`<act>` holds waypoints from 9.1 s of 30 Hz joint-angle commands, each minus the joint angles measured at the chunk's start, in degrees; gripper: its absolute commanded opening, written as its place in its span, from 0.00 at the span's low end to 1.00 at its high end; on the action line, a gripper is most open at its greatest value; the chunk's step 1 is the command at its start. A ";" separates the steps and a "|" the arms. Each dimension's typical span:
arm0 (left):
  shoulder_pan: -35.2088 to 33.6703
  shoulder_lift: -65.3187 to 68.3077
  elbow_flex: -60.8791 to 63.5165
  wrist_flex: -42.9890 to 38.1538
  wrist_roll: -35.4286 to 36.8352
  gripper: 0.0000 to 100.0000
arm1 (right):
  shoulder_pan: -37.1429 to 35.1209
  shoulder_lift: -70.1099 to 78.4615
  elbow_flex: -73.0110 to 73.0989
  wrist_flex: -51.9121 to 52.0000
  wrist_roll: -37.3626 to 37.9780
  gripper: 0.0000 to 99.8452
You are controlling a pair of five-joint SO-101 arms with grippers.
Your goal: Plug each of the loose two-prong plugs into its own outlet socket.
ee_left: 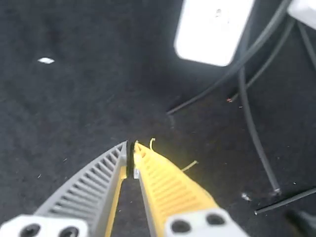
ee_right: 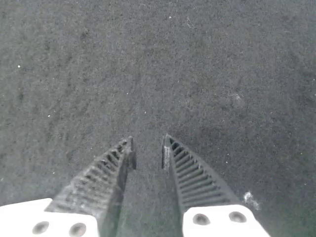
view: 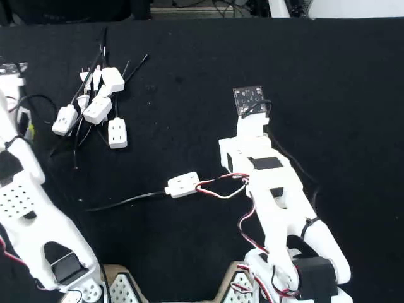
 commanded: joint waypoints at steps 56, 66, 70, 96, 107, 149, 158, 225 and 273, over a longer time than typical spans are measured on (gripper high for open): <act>5.67 1.49 -0.66 0.70 -14.07 0.03 | 0.88 0.40 -0.66 -1.76 0.00 0.09; -3.47 -10.11 1.19 0.70 -18.11 0.03 | 0.88 0.40 -0.66 -1.76 0.00 0.09; -4.62 -13.98 4.35 0.70 -17.85 0.03 | 0.88 0.40 -0.66 -1.76 0.00 0.09; 34.86 -65.49 45.67 -7.82 6.59 0.03 | 10.02 -0.13 -1.63 -1.32 -4.84 0.09; 51.65 -67.25 75.82 -44.22 18.37 0.03 | 14.68 0.22 -2.51 -1.58 -8.70 0.09; 36.44 -67.87 101.49 -57.58 29.89 0.26 | -15.03 19.56 -16.48 1.05 -17.76 0.19; 37.67 -67.87 102.46 -59.52 30.86 0.26 | -15.47 29.14 -28.18 5.19 -26.11 0.19; 37.58 -67.34 105.98 -64.35 30.95 0.26 | 14.86 -12.44 -39.43 32.53 15.56 0.01; 34.15 -67.34 107.47 -64.53 30.95 0.26 | -13.63 -12.53 -1.80 28.66 32.00 0.20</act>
